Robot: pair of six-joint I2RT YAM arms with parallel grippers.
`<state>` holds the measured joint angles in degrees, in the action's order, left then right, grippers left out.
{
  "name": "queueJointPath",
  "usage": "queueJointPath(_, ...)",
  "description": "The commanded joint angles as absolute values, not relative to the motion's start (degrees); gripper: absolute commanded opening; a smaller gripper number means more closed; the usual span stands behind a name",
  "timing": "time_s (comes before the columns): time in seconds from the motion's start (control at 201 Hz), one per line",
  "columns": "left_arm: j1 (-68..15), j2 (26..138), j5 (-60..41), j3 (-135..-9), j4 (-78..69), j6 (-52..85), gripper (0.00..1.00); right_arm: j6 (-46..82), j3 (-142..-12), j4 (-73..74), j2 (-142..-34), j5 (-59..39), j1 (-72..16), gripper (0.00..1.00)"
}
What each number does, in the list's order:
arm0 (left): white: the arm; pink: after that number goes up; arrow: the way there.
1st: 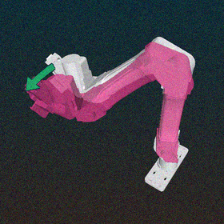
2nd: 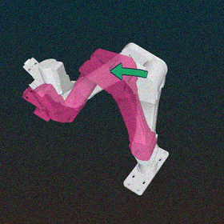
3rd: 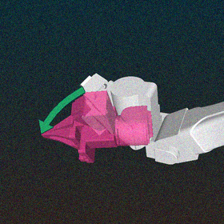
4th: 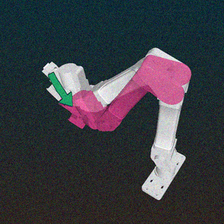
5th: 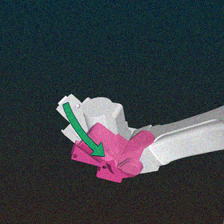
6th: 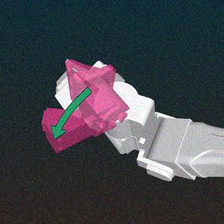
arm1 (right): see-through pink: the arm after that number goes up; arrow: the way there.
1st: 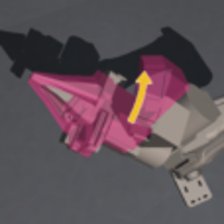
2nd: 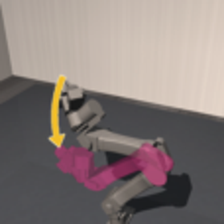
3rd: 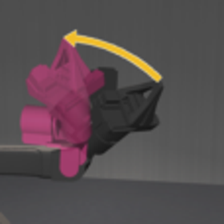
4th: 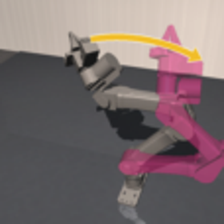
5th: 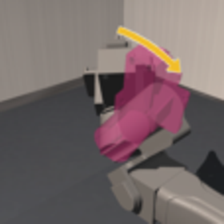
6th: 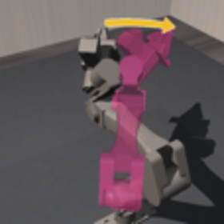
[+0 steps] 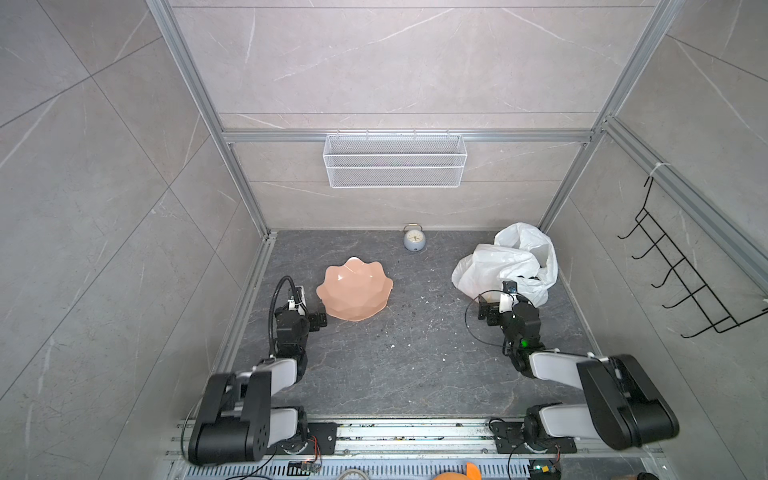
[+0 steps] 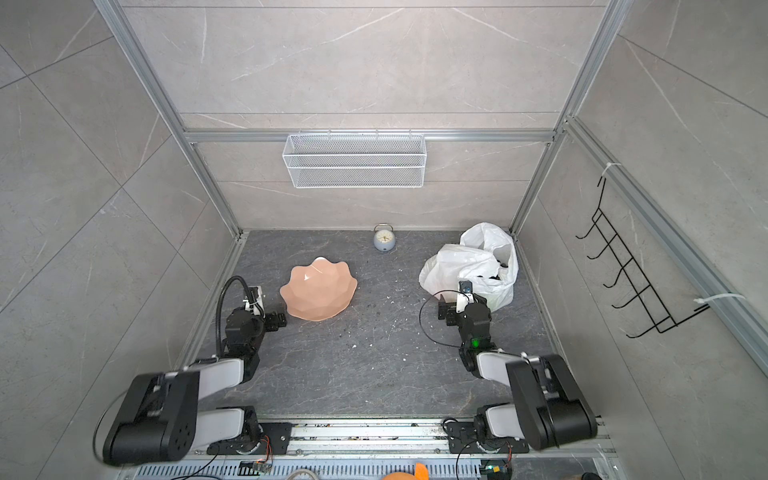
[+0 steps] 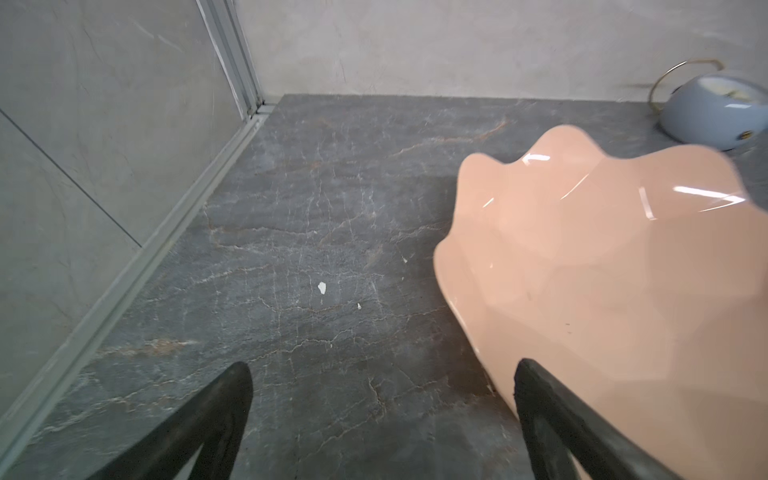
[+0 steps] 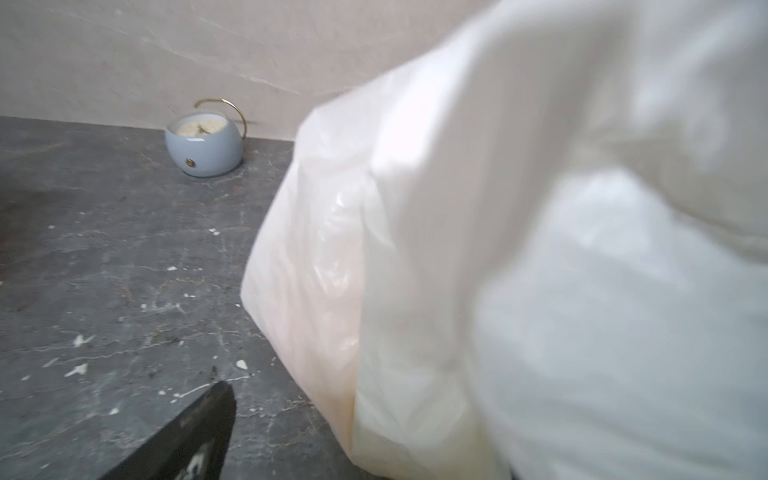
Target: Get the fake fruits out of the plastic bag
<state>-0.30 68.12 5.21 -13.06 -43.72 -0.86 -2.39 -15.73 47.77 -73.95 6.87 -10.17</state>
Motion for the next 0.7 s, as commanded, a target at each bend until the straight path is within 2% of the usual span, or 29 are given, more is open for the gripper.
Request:
queueJointPath(0.0,-0.8,56.8,7.6,-15.7,-33.6,3.0,1.00,-4.0,-16.3,38.7,-63.7,8.5,-12.7,1.00)
queueJointPath(0.09,-1.9,49.8,12.6,-18.0,-23.1,10.8,1.00,-3.2,-18.5,31.4,-57.1,6.5,-15.0,0.99)
queueJointPath(0.264,-2.3,39.2,13.4,-21.7,-8.3,29.3,1.00,1.6,-27.1,15.4,-50.2,-2.7,-18.4,1.00)
queueJointPath(0.348,-2.3,35.9,12.3,-24.8,0.3,34.3,1.00,9.2,-31.8,9.6,-48.4,-4.7,-19.0,1.00)
queueJointPath(0.403,-2.3,34.3,15.2,-25.9,6.7,37.1,1.00,14.8,-35.1,5.4,-47.7,-4.9,-19.0,1.00)
queueJointPath(0.498,-2.3,30.6,20.7,-27.7,18.8,47.5,1.00,23.0,-40.7,-1.7,-48.3,-3.8,-18.8,1.00)
queueJointPath(0.572,-2.3,27.0,15.4,-25.7,15.2,43.6,1.00,31.0,-45.3,-10.2,-51.5,0.2,-18.7,1.00)
queueJointPath(0.612,-2.3,25.5,12.5,-24.9,13.5,42.4,1.00,30.4,-47.8,-12.3,-54.4,-2.5,-18.6,1.00)
queueJointPath(0.692,-2.3,23.7,9.1,-25.1,13.5,41.0,1.00,31.1,-52.7,-16.5,-61.0,-6.0,-20.3,0.93)
